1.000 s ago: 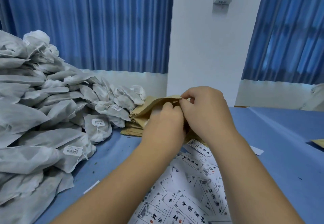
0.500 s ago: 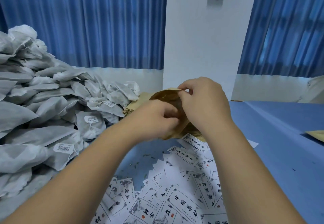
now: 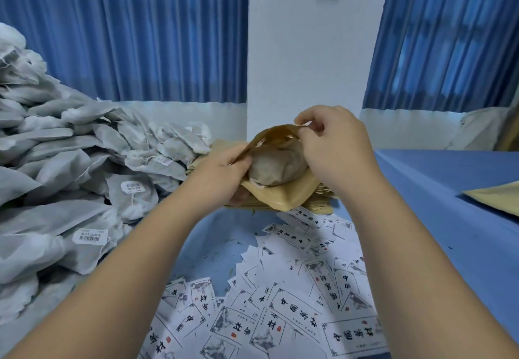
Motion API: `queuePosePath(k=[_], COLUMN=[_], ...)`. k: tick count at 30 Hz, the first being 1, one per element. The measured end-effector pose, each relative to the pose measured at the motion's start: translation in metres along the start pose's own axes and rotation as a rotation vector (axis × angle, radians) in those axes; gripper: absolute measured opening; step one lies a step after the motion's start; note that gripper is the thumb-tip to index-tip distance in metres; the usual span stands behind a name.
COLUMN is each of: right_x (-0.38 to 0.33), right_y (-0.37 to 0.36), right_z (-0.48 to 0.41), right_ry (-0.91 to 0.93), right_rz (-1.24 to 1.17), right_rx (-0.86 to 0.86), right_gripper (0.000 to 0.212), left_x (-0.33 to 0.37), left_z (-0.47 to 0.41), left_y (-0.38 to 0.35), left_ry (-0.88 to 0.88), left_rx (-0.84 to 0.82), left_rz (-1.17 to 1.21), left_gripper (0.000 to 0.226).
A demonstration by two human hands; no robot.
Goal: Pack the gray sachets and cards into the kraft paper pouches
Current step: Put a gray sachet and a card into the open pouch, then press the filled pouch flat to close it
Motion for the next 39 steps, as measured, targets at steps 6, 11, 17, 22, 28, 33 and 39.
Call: queuePosePath(k=[6, 11, 17, 22, 28, 33, 39], right_x=[-0.021, -0.044, 0.020, 0.048, 0.057, 0.048, 0.036], right_y=[0.030, 0.012, -0.057, -0.094, -0.102, -0.090, -0.057], right_z=[0.028, 0.097, 0.106, 0.108, 0.118, 0.110, 0.102], right_ry=[0.178, 0.583, 0.280, 0.244, 0.313, 0.320, 0.356], right_rz=[0.044, 0.068, 0.335, 0.288, 0.276, 0.265, 0.324], right_rx=[0.204, -0.127, -0.571, -0.745, -0.738, -0.584, -0.472], right_gripper=[0.023, 0.020, 0.024, 0.060, 0.034, 0.025, 0.013], left_x=[-0.001, -0.009, -0.021, -0.028, -0.028, -0.025, -0.025], left_z=[-0.004, -0.006, -0.002, -0.001, -0.006, -0.008, -0.011], left_y=[-0.013, -0.011, -0.006, -0.003, -0.011, -0.014, -0.014], left_ry=[-0.055, -0.087, -0.110, -0.124, -0.143, -0.163, -0.142], left_rx=[0.085, 0.197, 0.319, 0.387, 0.295, 0.267, 0.246], left_rz=[0.264, 0.308, 0.361, 0.394, 0.116, 0.011, -0.023], left_gripper=[0.034, 0.033, 0.033, 0.036, 0.035, 0.036, 0.035])
Point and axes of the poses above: each hand's wrist, its own z-axis away from the middle knuckle, its own y-axis out of the back of the hand, x = y × z, the point moved 7 cm from there along -z, towards the middle knuckle, and after that the axes turned 2 degrees about -y, right-handed, at the moved point
